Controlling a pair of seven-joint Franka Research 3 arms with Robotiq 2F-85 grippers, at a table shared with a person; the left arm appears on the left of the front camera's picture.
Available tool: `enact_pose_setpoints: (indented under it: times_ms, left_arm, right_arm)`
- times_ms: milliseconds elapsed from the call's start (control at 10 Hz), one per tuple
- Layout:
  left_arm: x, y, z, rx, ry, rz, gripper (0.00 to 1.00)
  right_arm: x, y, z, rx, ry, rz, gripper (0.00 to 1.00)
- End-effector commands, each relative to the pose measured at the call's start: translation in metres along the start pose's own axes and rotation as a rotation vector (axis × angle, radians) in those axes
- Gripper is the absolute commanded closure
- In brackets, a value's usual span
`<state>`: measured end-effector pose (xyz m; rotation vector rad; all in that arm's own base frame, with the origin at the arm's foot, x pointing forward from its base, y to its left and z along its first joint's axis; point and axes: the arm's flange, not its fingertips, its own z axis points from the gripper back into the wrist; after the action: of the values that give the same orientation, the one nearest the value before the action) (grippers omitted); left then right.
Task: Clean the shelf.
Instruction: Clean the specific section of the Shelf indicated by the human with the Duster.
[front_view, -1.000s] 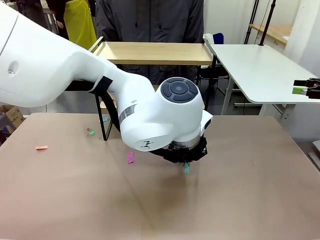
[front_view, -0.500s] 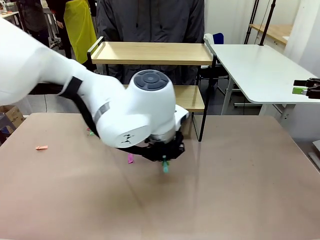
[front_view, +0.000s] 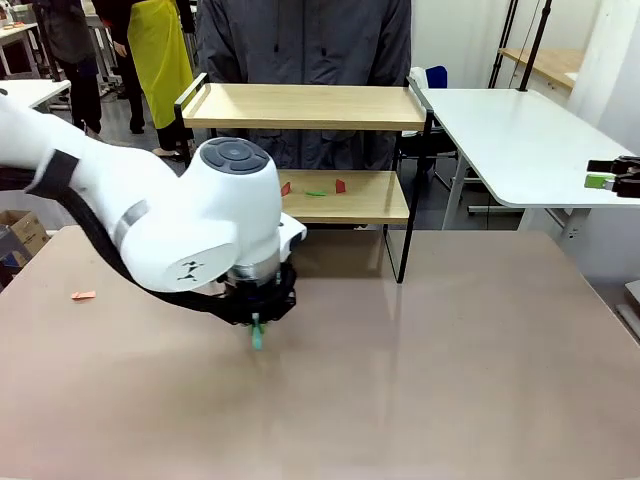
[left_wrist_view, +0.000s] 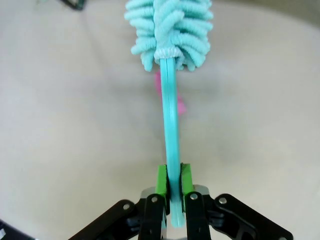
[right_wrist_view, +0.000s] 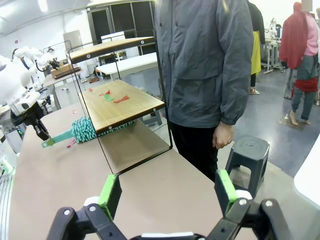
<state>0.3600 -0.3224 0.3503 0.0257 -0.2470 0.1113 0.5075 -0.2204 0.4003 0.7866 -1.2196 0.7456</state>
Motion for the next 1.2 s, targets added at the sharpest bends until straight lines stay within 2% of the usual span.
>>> enact_pose_setpoints:
  times_ms: [0,400,600,700,800,1000,1100]
  left_arm:
    - [0.001,0.027,0.006,0.046,-0.006,0.02,0.87]
    - [0.005,0.054,0.01,0.163,-0.05,0.028,0.87]
    - [0.002,0.054,0.021,0.132,-0.117,0.045,0.87]
    - [0.002,0.048,0.027,0.055,-0.123,0.045,0.87]
    - [0.007,0.05,0.017,0.132,-0.057,0.017,0.87]
    - [0.006,0.046,0.026,0.105,-0.083,0.018,0.87]
    - [0.006,0.049,0.039,0.044,-0.101,-0.008,0.87]
  right_arm:
    - [0.003,0.002,-0.001,-0.005,0.0,0.006,0.0]
    - [0.003,0.002,-0.001,-0.005,0.0,0.006,0.0]
    - [0.003,0.002,-0.001,-0.005,0.0,0.006,0.0]
    - [0.003,0.002,-0.001,-0.005,0.0,0.006,0.0]
    - [0.003,0.002,-0.001,-0.005,0.0,0.006,0.0]
    - [0.003,0.002,-0.001,-0.005,0.0,0.006,0.0]
    - [0.003,0.002,-0.001,-0.005,0.0,0.006,0.0]
